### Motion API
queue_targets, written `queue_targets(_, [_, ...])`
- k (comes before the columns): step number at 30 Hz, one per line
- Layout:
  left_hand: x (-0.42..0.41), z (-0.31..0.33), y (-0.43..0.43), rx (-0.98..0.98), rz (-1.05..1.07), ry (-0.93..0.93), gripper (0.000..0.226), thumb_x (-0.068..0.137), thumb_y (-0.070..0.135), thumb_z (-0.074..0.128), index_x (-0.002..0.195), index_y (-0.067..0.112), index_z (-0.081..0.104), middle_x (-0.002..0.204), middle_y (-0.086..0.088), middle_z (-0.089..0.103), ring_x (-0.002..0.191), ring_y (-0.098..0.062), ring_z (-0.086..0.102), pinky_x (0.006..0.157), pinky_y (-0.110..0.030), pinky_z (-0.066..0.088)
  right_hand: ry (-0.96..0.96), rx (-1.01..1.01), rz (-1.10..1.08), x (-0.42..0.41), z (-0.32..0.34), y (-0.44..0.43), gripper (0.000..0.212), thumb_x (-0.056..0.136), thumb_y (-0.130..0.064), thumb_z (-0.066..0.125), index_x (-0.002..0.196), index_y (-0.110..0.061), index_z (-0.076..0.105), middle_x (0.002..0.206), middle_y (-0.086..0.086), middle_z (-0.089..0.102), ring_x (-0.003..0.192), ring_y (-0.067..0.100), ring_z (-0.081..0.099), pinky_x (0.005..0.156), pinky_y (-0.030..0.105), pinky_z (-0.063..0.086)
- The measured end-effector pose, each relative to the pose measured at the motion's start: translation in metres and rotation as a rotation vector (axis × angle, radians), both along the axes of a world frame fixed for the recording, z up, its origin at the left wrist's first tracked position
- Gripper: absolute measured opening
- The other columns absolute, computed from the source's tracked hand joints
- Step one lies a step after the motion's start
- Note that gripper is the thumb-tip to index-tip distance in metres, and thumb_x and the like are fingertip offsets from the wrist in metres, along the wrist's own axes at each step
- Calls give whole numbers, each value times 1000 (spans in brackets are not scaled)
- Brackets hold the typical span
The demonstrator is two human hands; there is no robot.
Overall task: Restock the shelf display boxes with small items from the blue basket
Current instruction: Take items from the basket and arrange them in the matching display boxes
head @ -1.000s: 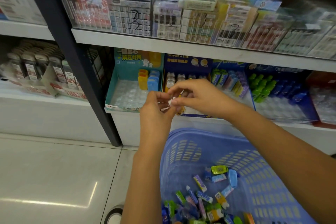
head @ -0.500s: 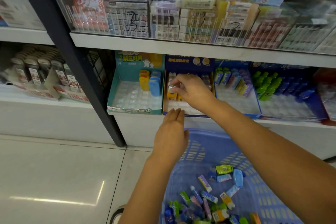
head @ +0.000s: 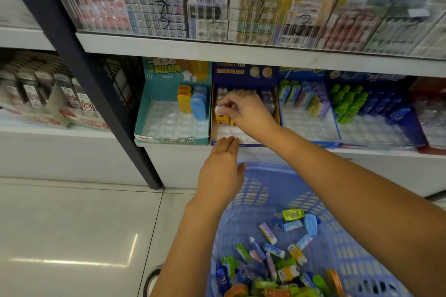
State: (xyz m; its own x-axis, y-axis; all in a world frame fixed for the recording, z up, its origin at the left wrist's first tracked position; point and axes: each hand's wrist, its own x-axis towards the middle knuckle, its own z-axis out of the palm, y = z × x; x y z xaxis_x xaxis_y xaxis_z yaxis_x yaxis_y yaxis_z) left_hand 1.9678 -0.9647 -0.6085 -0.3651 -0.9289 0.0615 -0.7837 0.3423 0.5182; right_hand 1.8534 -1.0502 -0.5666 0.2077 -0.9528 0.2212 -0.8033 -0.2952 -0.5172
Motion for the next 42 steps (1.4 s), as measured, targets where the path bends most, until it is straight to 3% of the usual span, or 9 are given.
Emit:
queue_targets(6, [3,2,-1,28,-3,8,60,96,26,51,149,12,26,156,-3,24,145,-17,17,114,-24,17,75,-23,-16,-1,4,0,27,89,-23,61,113,-10,67,109,10,66,108,24,50,85,23,34])
queue_targets(11, [3,4,0,21,-9,-2,59,96,26,50,149,12,27,156,-4,26,145,-18,18,114,-25,17,25,-42,-65,-6,3,7,25,93,-22,56,110,-6,65,108,12,66,102,25,57,89,30,38])
queue_targets(24, [1,6,2,38,-1,12,59,96,25,52,148,10,28,155,-7,27,144,-20,20,114,-26,20,334,-99,50,-4,7,4,33,92,-27,55,122,-14,63,127,7,53,119,27,39,96,33,28])
queue_targets(27, [-4,5,11,-116,72,160,42,95,18,52,136,10,50,141,-7,48,128,-22,45,98,-25,36,236,-71,78,-13,7,29,43,90,-27,59,131,-15,52,132,8,45,117,24,44,98,33,36])
queue_targets(29, [-13,-3,18,-204,106,243,25,93,13,54,116,10,64,117,-9,64,101,-25,60,79,-23,41,65,-57,66,-32,-3,60,36,91,-28,59,125,-17,54,116,4,53,93,16,54,80,31,45])
queue_targets(31, [-27,-21,25,-100,69,221,17,91,10,53,101,7,67,98,-14,67,84,-30,62,72,-32,46,-7,-14,15,-59,-29,93,20,90,-25,60,108,-17,59,86,-4,55,65,6,48,63,24,40])
queue_targets(33, [-43,-50,32,139,-44,58,17,92,10,49,95,5,65,90,-17,66,82,-34,62,67,-40,45,7,201,-89,-90,-69,123,15,87,-22,64,100,-15,61,77,-4,55,64,5,50,63,27,42])
queue_targets(37, [-77,-115,55,533,-241,-194,25,94,9,45,110,6,65,108,-17,65,99,-34,61,78,-36,47,316,859,-201,-149,-167,173,36,88,-18,60,124,-13,55,124,11,58,113,25,55,90,28,42])
queue_targets(42, [-105,-179,87,752,-344,-407,31,93,5,47,121,-1,59,122,-20,59,113,-34,57,93,-37,47,138,922,-260,-167,-228,196,40,87,-9,49,128,-8,54,132,17,50,120,29,50,98,26,35])
